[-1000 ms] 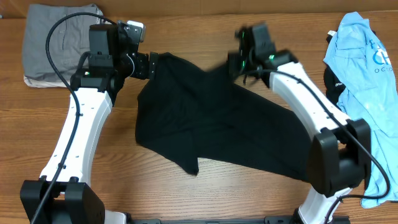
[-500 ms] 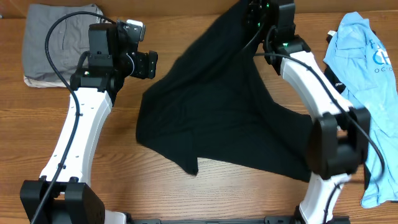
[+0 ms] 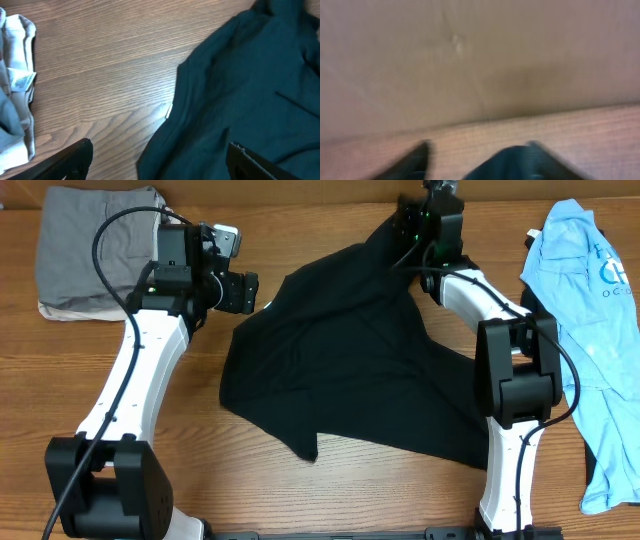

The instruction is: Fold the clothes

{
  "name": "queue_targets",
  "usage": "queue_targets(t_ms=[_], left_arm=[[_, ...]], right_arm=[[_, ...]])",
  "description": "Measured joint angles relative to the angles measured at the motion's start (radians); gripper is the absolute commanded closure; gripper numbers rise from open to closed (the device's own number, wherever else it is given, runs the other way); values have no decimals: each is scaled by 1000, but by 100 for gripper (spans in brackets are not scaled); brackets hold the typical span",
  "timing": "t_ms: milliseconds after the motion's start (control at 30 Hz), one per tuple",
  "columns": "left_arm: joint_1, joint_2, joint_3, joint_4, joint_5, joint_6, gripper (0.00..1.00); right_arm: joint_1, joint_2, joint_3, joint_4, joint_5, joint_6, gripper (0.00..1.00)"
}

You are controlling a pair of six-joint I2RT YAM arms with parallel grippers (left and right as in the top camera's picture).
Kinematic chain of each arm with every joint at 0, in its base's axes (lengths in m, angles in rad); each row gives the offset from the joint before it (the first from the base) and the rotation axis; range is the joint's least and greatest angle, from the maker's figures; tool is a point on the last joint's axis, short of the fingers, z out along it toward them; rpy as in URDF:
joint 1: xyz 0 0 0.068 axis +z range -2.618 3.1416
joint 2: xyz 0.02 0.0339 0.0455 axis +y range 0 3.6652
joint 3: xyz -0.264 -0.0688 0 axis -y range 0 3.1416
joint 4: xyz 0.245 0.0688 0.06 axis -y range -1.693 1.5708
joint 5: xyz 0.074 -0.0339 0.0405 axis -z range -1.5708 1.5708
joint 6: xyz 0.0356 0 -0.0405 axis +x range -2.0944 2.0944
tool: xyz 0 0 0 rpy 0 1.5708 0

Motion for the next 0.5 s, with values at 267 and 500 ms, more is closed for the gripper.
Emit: queue_targets(t_ms=[267,500], left_arm=[[-2,3,5,3,0,0,11],[-2,3,6,-29,0,0,9]], right_arm=[[0,-219,67,-750,-79,3,0],[-33,-673,132,-1259,-92,40,0]])
